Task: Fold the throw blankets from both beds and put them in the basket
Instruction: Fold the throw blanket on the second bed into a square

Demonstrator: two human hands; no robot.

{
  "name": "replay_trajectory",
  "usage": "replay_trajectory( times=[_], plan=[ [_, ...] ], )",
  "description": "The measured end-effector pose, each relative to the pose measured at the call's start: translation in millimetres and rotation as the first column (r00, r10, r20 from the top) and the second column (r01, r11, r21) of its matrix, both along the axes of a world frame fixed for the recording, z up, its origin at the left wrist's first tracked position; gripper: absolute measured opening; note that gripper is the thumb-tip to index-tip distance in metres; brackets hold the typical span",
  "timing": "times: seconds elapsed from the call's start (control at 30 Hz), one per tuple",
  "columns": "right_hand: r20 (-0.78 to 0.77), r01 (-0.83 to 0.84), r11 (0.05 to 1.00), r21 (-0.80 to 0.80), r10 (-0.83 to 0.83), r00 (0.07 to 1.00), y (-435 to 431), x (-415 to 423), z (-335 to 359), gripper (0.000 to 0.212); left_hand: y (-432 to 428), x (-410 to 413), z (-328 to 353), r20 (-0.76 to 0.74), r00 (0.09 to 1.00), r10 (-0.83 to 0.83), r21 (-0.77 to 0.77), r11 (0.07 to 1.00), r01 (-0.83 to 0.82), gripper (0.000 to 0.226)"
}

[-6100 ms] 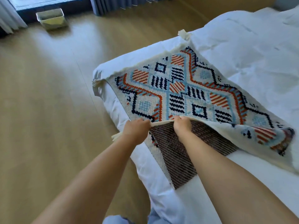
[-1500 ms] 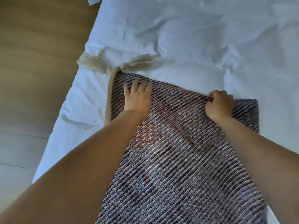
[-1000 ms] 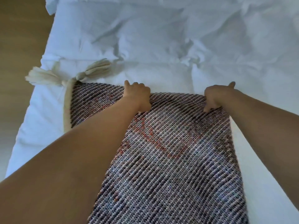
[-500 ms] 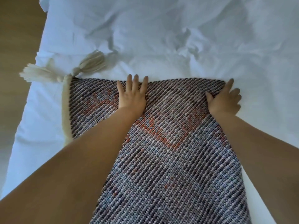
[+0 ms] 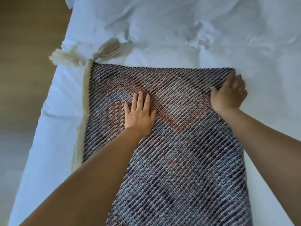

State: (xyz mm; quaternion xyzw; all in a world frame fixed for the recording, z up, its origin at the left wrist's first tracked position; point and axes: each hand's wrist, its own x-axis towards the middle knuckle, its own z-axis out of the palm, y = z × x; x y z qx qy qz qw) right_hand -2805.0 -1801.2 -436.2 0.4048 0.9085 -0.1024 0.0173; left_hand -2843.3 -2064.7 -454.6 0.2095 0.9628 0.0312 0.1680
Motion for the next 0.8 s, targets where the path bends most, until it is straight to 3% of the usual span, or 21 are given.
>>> replay_trajectory(
  times=[0.1, 0.27, 0.5, 0.6, 0.7, 0.8],
  plan=[
    [0.02, -0.364, 0.931, 0.037, 0.363, 0.931, -63.7, 28.2, -6.8, 0.07, -18.8, 27.6, 1.1, 0.003, 0.998, 0.06, 0.001, 0.998, -0.06, 0.064],
    [-0.004, -0.641, 0.755, -0.138, 0.647, 0.762, -178.5, 78.5, -11.7, 0.066, -83.1, 77.8, -0.8, 0.027, 0.967, 0.252, 0.019, 0.967, -0.253, 0.066],
    [0.086, -0.752, 0.615, -0.238, 0.784, 0.614, -291.2, 135.1, -18.7, 0.064, -204.1, 145.0, 2.9, 0.081, 0.888, 0.452, 0.004, 0.891, -0.453, 0.07],
    [0.109, -0.753, 0.618, -0.227, 0.784, 0.611, -314.2, 142.9, -20.8, 0.064, -213.5, 152.6, 11.1, 0.053, 0.852, 0.522, 0.107, 0.845, -0.524, 0.06],
    [0.106, -0.749, 0.624, -0.221, 0.779, 0.618, -353.8, 153.3, -21.0, 0.064, -235.3, 158.6, 18.6, 0.036, 0.819, 0.573, 0.084, 0.814, -0.574, 0.042],
    [0.08, -0.736, 0.637, -0.23, 0.766, 0.638, -385.6, 160.6, -19.6, 0.065, -251.2, 160.9, 20.6, 0.177, 0.749, 0.638, 0.212, 0.718, -0.662, 0.029]
  ],
)
